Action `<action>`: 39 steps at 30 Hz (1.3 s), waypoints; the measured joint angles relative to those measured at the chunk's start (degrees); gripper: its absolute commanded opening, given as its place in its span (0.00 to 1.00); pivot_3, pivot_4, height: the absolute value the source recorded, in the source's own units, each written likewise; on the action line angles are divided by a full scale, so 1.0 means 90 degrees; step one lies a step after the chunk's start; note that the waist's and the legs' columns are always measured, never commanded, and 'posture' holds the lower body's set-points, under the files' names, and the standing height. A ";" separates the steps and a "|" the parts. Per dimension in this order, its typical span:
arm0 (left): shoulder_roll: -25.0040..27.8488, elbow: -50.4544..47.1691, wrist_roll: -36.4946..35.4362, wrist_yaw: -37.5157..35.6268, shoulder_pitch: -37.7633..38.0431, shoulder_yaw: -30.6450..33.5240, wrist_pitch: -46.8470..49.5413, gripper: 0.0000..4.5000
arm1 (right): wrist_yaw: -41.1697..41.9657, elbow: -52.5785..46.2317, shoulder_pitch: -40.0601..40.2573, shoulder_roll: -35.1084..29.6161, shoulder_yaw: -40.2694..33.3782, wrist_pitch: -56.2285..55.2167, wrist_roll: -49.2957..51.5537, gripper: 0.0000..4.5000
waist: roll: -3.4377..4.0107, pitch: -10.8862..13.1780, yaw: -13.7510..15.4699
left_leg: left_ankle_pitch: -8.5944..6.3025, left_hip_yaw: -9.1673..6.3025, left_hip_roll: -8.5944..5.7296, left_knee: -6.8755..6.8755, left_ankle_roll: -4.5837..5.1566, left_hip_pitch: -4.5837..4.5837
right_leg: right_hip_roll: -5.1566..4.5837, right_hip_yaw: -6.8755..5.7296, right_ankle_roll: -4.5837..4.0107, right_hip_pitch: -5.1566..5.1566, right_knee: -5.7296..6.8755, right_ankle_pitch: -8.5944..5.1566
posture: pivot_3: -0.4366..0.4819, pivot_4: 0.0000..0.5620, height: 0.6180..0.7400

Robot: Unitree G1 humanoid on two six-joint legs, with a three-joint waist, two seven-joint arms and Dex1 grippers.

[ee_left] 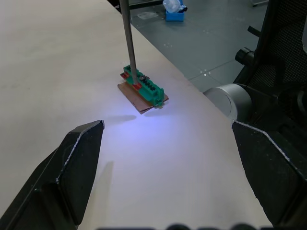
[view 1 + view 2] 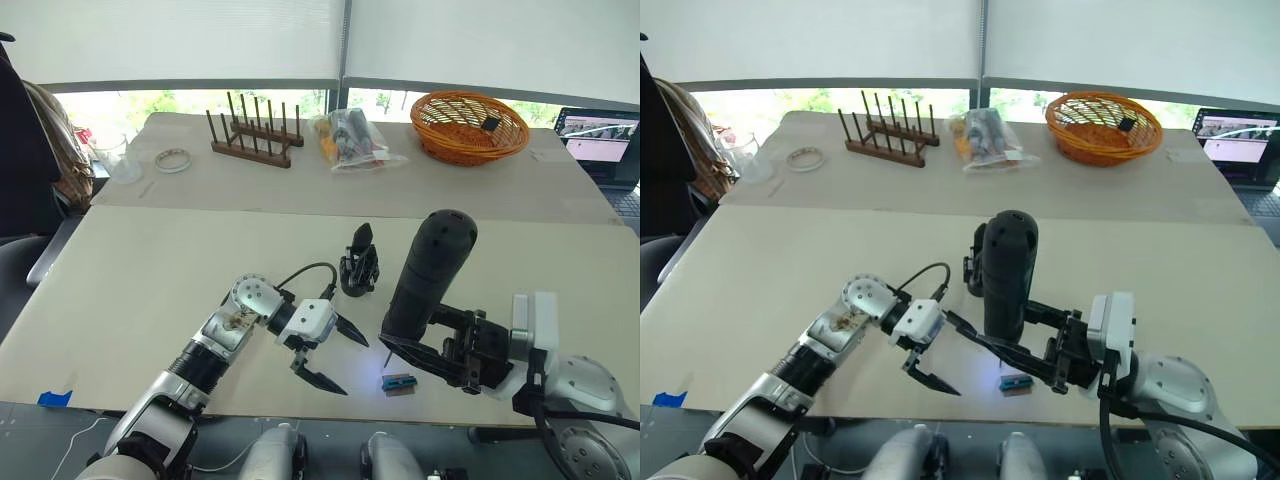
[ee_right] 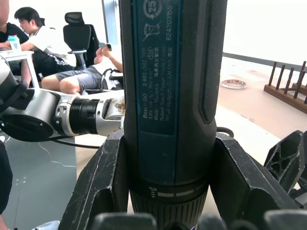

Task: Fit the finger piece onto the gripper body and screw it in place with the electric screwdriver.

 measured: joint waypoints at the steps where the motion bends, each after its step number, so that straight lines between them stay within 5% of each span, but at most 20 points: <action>1: -0.0037 0.0053 0.0011 0.0001 -0.0015 -0.0006 -0.0023 1.00 | -0.0004 0.0001 0.0066 -0.0026 -0.0024 0.0000 -0.0001 0.43 | 0.0000 0.0000 0.0003 | -0.0001 0.0000 0.0000 0.0002 0.0001 0.0000 | 0.0000 0.0000 0.0000 0.0002 -0.0001 0.0000 | 0.48 0.27 1.00; 39: -0.0349 0.0550 0.0143 0.0081 -0.0248 -0.0045 -0.0374 1.00 | -0.0344 -0.0104 0.0550 -0.0256 -0.0333 -0.0010 0.0122 0.43 | 0.0000 0.0000 -0.0002 | -0.0012 -0.0007 0.0005 -0.0012 0.0018 0.0052 | -0.0005 -0.0002 0.0001 0.0067 -0.0045 0.0000 | 0.48 0.27 1.00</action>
